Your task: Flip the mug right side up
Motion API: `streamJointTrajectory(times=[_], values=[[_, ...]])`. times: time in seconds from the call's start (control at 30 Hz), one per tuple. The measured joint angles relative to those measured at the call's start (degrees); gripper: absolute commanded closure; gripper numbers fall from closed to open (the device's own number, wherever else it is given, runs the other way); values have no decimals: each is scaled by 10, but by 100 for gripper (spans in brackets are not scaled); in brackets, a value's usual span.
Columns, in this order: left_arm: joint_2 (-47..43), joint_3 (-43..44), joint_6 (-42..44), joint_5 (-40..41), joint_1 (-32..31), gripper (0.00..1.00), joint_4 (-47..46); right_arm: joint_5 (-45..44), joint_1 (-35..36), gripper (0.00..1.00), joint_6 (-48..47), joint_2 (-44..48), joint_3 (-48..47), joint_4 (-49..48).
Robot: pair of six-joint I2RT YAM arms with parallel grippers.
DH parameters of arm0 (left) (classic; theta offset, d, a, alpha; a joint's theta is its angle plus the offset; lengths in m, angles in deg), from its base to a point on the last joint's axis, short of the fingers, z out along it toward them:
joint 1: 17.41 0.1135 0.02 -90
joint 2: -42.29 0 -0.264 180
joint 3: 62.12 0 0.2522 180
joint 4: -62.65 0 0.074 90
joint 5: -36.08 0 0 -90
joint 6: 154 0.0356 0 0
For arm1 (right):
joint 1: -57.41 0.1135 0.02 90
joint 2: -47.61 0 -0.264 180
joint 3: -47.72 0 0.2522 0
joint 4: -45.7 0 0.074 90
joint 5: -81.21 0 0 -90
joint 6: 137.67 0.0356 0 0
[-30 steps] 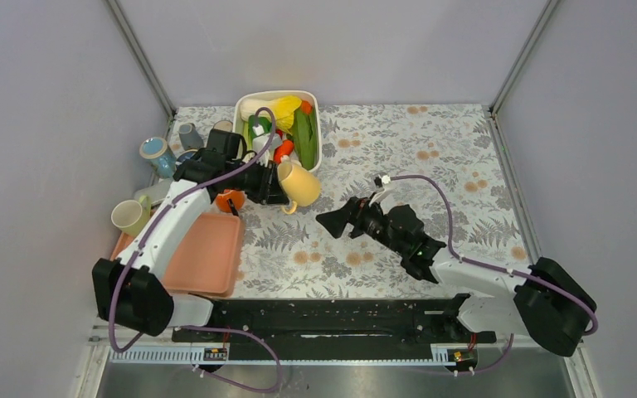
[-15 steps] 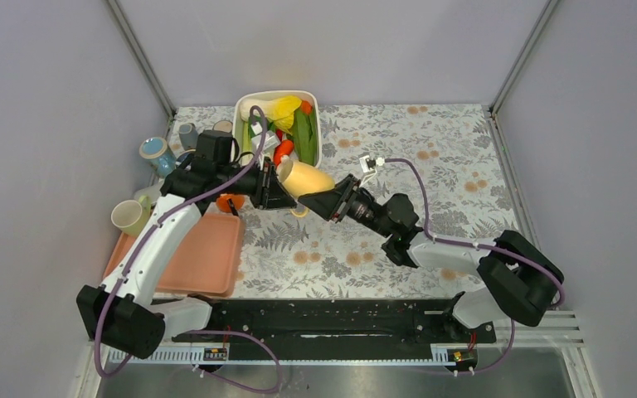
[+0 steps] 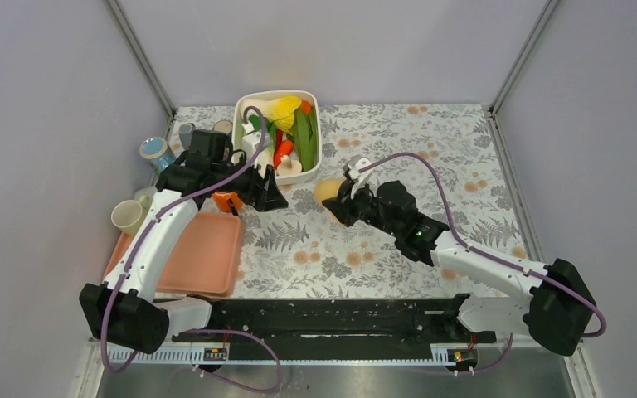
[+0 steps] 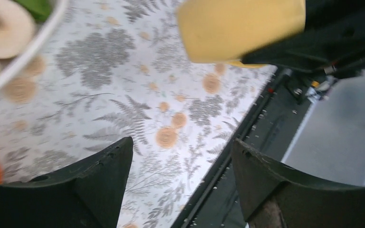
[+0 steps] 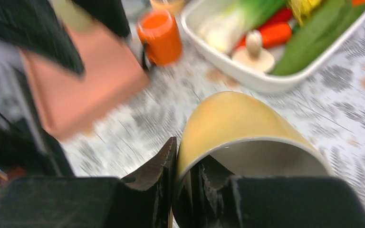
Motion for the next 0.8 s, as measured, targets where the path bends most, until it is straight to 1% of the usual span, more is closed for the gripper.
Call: streamJointTrajectory(times=[0.07,0.13,0.17,0.2,0.3,0.4,0.47,0.57,0.8], values=[[0,15,2,42,6,21,2,-26,15,100,-97,-2,-24,99],[1,31,0,71,-3,20,1,-45,43,100,-187,-9,-43,176],[2,40,-1,82,-12,15,1,-54,62,100,-233,-14,-50,210],[4,48,-3,92,-23,13,0,-59,82,100,-279,-20,-55,238],[15,65,-9,118,-73,5,-3,-64,130,100,-391,-31,-57,295],[23,69,-14,147,-122,4,-5,-80,153,100,-472,-41,-58,326],[31,70,-17,179,-158,4,-5,-97,169,100,-515,-50,-61,334],[47,78,-20,226,-201,1,-2,-112,181,100,-553,-62,-72,341],[55,96,-10,333,-268,2,3,-121,194,100,-575,-78,-106,341]])
